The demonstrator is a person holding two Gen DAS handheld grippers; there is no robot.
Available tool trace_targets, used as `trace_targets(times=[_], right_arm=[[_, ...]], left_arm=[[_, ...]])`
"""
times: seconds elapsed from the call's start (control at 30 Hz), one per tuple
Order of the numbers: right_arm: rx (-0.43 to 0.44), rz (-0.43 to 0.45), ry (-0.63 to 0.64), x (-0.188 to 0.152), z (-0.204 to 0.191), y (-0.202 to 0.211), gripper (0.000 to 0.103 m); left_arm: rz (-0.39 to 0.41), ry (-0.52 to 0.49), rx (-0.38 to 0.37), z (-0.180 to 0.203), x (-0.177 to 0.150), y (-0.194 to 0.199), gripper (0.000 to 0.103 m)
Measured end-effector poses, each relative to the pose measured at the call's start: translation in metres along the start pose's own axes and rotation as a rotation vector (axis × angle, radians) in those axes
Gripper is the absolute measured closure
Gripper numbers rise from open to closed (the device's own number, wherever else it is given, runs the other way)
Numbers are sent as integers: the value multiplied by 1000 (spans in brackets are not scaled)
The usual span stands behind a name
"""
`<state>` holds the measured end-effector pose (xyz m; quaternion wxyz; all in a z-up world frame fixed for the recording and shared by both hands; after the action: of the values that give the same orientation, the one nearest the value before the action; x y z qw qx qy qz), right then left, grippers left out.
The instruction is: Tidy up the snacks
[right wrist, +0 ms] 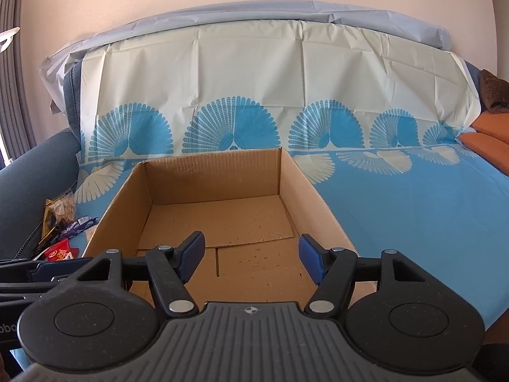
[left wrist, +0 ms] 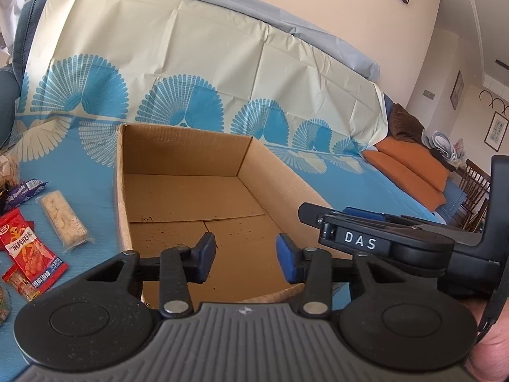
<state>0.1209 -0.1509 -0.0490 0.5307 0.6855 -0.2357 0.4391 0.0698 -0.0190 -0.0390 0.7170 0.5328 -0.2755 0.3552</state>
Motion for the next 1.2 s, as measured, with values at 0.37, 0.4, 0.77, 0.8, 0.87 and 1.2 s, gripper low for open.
trace_targets(times=[0.37,0.4,0.77,0.8,0.87,1.2], right_arm=[[30,0,-10,2,-7,1,46],[37,1,-11,3,-9,1,46],[91,-3,16,7,-51,1,50],[103,-6,11,7,-54,1,49],[119,-10,9,8,-61,1,49],[238,9,62,8,-110,11,55]], left_arm=[[0,16,-10,-5,-3,6,56],[1,19,-9,-6,-3,8,56],[30,6,61,-27,-8,37,65],[35,4,70,-29,-8,42,66],[43,0,84,-34,-7,52,71],[45,75,43,-105,-3,111,74]])
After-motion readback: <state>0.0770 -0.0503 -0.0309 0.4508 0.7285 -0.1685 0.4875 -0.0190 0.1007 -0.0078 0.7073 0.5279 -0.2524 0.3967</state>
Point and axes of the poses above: each gripper's, at about its wrist camera, not at the fingertips, and y roughly against the way its jaws point, z to its right, x to its top, the point moved 8 cm from there along -y, roughly the way its jaws point, and after that the axes turned 6 degrees about -z, right-handed, at the moved point
